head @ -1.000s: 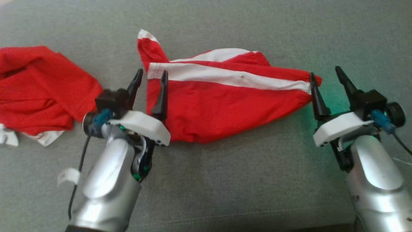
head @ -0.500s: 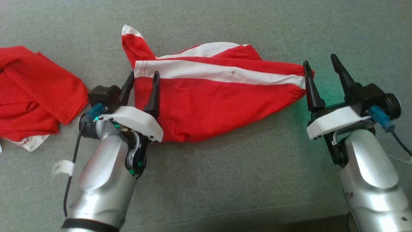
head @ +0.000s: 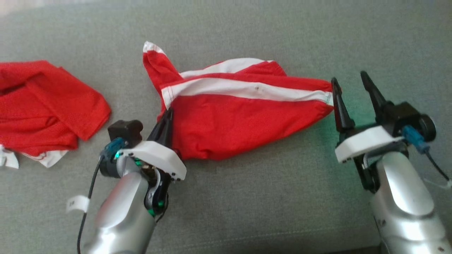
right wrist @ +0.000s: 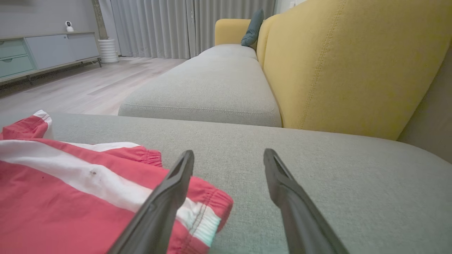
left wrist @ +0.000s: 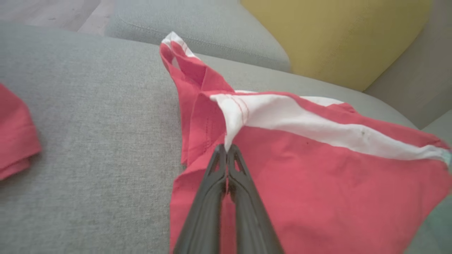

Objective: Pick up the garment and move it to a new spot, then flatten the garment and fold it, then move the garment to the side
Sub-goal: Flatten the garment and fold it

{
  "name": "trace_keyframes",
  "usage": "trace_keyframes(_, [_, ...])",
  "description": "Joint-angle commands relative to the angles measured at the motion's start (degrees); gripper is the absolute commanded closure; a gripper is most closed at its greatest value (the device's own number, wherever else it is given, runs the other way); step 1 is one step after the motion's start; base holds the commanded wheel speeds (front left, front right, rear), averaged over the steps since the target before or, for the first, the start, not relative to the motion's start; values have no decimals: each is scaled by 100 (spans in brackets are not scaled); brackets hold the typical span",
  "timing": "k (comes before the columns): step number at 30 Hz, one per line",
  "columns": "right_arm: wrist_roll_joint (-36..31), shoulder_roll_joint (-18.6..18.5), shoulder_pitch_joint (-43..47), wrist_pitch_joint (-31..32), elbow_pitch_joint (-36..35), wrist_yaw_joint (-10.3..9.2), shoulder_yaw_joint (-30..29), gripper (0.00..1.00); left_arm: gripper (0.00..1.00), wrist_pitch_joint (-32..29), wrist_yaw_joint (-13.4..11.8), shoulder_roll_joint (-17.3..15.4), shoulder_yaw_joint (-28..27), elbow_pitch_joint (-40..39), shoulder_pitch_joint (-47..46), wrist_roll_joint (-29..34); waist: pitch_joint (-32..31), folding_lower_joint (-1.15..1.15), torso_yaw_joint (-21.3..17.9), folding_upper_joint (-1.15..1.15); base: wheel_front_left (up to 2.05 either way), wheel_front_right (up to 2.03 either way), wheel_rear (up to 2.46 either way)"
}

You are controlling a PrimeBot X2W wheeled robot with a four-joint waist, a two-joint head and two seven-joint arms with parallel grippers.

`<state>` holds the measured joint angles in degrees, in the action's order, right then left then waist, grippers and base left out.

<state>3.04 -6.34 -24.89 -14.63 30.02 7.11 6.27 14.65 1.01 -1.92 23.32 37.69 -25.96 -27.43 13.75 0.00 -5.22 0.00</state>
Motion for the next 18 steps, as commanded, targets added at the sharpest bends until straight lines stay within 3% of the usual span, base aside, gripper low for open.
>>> trace_keyframes(1, [45,22,128,-37,-134,37,23,0,100,35,-13,-96,-185,-257,25,-73,-212,0,31,0,0,0,0])
trace_keyframes(8, [75,69,558,-37,-94,37,-155,0,100,35,-32,-96,-325,-478,582,-244,-710,0,76,0,0,0,0])
trace_keyframes(14, [77,166,843,-37,-87,37,-180,0,100,35,-56,-96,-497,-224,949,-473,-933,0,90,0,0,0,0])
trace_keyframes(16, [80,201,883,-37,-97,37,-160,0,49,35,-100,-96,-579,-151,985,-353,-955,0,101,0,0,0,0])
trace_keyframes(17, [80,216,896,-37,-103,37,-150,0,0,35,-126,-96,-639,-150,994,-261,-958,0,110,0,0,0,0])
trace_keyframes(18, [80,231,905,-37,-111,37,-135,0,0,35,-152,-96,-695,-165,1004,-140,-959,0,114,0,0,0,0])
